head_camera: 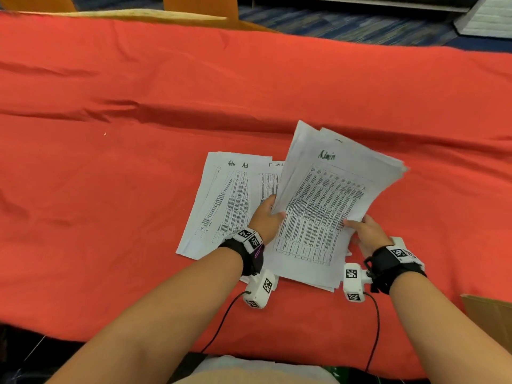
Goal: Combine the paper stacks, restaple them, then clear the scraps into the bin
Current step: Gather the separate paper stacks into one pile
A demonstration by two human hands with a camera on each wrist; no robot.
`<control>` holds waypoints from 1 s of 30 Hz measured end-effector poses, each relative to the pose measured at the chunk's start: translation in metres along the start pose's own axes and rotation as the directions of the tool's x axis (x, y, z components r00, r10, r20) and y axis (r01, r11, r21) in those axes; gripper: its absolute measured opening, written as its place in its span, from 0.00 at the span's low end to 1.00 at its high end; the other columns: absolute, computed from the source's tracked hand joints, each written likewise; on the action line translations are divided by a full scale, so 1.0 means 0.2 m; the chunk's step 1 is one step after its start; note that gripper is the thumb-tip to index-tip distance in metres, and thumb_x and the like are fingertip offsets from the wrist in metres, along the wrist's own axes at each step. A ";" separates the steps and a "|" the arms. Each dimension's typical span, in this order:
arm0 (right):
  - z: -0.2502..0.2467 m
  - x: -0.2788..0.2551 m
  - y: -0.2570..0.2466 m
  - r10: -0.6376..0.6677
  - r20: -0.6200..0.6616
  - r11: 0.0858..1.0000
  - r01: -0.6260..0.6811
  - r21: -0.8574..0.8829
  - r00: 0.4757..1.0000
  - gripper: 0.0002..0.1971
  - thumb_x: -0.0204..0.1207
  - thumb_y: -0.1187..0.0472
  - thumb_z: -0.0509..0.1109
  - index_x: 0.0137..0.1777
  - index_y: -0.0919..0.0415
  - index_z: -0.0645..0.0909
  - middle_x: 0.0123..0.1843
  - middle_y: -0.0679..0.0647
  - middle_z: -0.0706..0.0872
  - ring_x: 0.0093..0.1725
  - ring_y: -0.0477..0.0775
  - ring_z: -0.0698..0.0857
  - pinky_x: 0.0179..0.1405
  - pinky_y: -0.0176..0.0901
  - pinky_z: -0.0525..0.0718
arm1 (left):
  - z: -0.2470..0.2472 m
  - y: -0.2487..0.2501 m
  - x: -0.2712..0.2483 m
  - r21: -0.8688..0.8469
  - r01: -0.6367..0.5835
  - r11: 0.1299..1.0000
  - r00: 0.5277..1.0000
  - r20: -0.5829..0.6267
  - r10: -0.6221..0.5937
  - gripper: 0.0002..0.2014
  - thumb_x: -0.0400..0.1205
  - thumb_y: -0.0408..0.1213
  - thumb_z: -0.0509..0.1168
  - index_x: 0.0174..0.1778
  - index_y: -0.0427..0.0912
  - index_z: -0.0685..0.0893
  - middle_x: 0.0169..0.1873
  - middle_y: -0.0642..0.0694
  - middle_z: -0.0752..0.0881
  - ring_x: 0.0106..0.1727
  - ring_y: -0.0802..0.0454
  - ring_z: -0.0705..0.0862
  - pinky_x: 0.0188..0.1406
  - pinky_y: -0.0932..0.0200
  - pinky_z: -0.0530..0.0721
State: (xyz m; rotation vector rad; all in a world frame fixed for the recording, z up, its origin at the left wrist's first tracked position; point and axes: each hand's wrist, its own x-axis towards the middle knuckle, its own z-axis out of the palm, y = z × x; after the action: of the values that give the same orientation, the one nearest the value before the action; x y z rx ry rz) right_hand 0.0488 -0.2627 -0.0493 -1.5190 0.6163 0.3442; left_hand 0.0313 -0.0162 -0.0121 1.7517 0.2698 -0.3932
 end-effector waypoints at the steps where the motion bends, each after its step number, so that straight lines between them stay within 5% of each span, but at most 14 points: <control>1: -0.01 -0.01 -0.01 0.011 0.016 0.999 -0.012 0.039 1.000 0.19 0.77 0.72 0.67 0.68 0.62 0.76 0.58 0.60 0.86 0.48 0.58 0.86 0.35 0.41 0.85 | -0.01 0.00 0.01 -0.051 0.016 0.999 1.000 0.009 -0.016 0.18 0.84 0.28 0.59 0.70 0.43 0.74 0.57 0.42 0.83 0.51 0.46 0.82 0.49 0.54 0.84; 2: -0.01 -0.02 -0.02 0.024 0.038 0.997 -0.026 0.076 0.999 0.20 0.77 0.73 0.66 0.69 0.64 0.75 0.58 0.60 0.86 0.50 0.59 0.86 0.36 0.41 0.87 | -0.01 0.00 0.01 -0.098 0.039 0.994 0.999 0.017 -0.038 0.17 0.84 0.28 0.59 0.68 0.42 0.75 0.57 0.41 0.83 0.53 0.45 0.83 0.53 0.52 0.85; 4: -0.03 -0.02 -0.02 0.041 0.060 0.993 -0.048 0.107 0.997 0.22 0.76 0.73 0.66 0.71 0.68 0.75 0.63 0.63 0.85 0.60 0.64 0.85 0.58 0.53 0.85 | -0.01 0.00 0.02 -0.150 0.084 0.985 0.996 0.033 -0.080 0.14 0.83 0.27 0.59 0.64 0.42 0.76 0.57 0.40 0.84 0.55 0.43 0.84 0.57 0.47 0.84; 6: -0.04 -0.01 -0.01 0.059 0.064 0.995 -0.063 0.071 0.996 0.21 0.75 0.73 0.68 0.69 0.69 0.78 0.65 0.65 0.85 0.64 0.67 0.84 0.69 0.63 0.78 | 0.00 -0.03 0.04 -0.112 0.109 0.988 0.994 0.023 -0.107 0.15 0.84 0.28 0.59 0.66 0.42 0.75 0.61 0.39 0.83 0.56 0.43 0.83 0.59 0.49 0.83; 9: -0.06 -0.01 0.02 0.020 0.017 0.997 -0.019 -0.074 1.000 0.20 0.73 0.71 0.72 0.66 0.64 0.81 0.62 0.62 0.87 0.60 0.65 0.87 0.67 0.66 0.80 | 0.03 -0.07 0.05 0.088 0.129 0.988 0.991 0.008 -0.130 0.17 0.84 0.30 0.57 0.69 0.42 0.74 0.55 0.45 0.82 0.49 0.51 0.80 0.47 0.60 0.79; 13: -0.10 -0.03 0.01 -0.128 -0.095 0.934 0.088 -0.347 0.987 0.17 0.75 0.68 0.72 0.64 0.60 0.82 0.61 0.60 0.88 0.57 0.59 0.86 0.63 0.55 0.82 | 0.06 -0.13 0.08 0.265 0.183 0.947 0.982 0.003 -0.190 0.14 0.82 0.27 0.52 0.53 0.46 0.80 0.39 0.46 0.81 0.29 0.51 0.77 0.25 0.61 0.77; 15: -0.14 -0.04 -0.01 -0.151 -0.145 0.931 0.092 -0.354 0.978 0.18 0.77 0.68 0.71 0.66 0.63 0.80 0.59 0.60 0.86 0.55 0.58 0.84 0.58 0.50 0.80 | 0.04 -0.15 0.09 0.391 0.195 0.899 0.981 -0.082 -0.177 0.15 0.82 0.28 0.54 0.52 0.49 0.83 0.43 0.47 0.81 0.37 0.48 0.82 0.31 0.58 0.81; 17: -0.20 -0.06 -0.02 -0.163 -0.189 0.937 0.092 -0.338 0.968 0.19 0.77 0.67 0.71 0.68 0.64 0.79 0.61 0.61 0.86 0.57 0.59 0.84 0.57 0.49 0.79 | 0.01 -0.17 0.12 0.518 0.262 0.814 0.962 -0.205 -0.179 0.12 0.82 0.34 0.61 0.60 0.46 0.81 0.58 0.42 0.77 0.56 0.43 0.82 0.48 0.54 0.83; 21: -0.30 -0.08 -0.01 -0.174 -0.268 0.951 0.090 -0.297 0.948 0.20 0.77 0.67 0.71 0.68 0.66 0.79 0.65 0.63 0.85 0.62 0.63 0.84 0.62 0.50 0.79 | -0.03 -0.20 0.17 0.515 0.435 0.739 0.894 -0.343 -0.288 0.33 0.78 0.40 0.70 0.75 0.37 0.64 0.72 0.33 0.66 0.73 0.37 0.69 0.70 0.46 0.76; 27: -0.39 -0.10 0.01 -0.163 -0.280 0.974 0.109 -0.198 0.946 0.21 0.77 0.66 0.71 0.70 0.64 0.79 0.66 0.60 0.85 0.65 0.62 0.84 0.69 0.55 0.78 | -0.04 -0.20 0.20 0.373 0.395 0.840 0.911 -0.274 -0.308 0.41 0.78 0.23 0.62 0.83 0.38 0.45 0.77 0.36 0.64 0.73 0.40 0.72 0.71 0.49 0.75; 30: -0.41 -0.07 0.02 -0.126 -0.280 0.987 0.091 -0.134 0.952 0.21 0.76 0.65 0.73 0.69 0.61 0.79 0.66 0.60 0.85 0.65 0.63 0.84 0.70 0.62 0.78 | -0.03 -0.18 0.18 0.318 0.301 0.899 0.931 -0.304 -0.204 0.26 0.78 0.20 0.58 0.73 0.38 0.64 0.62 0.38 0.75 0.59 0.42 0.79 0.52 0.56 0.78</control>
State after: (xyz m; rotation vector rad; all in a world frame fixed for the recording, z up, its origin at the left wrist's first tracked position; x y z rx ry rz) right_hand 0.0212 -0.3414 -0.0399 -1.7281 0.7466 0.0747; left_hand 0.0502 -0.0032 -0.0582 2.1431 0.6601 -0.4163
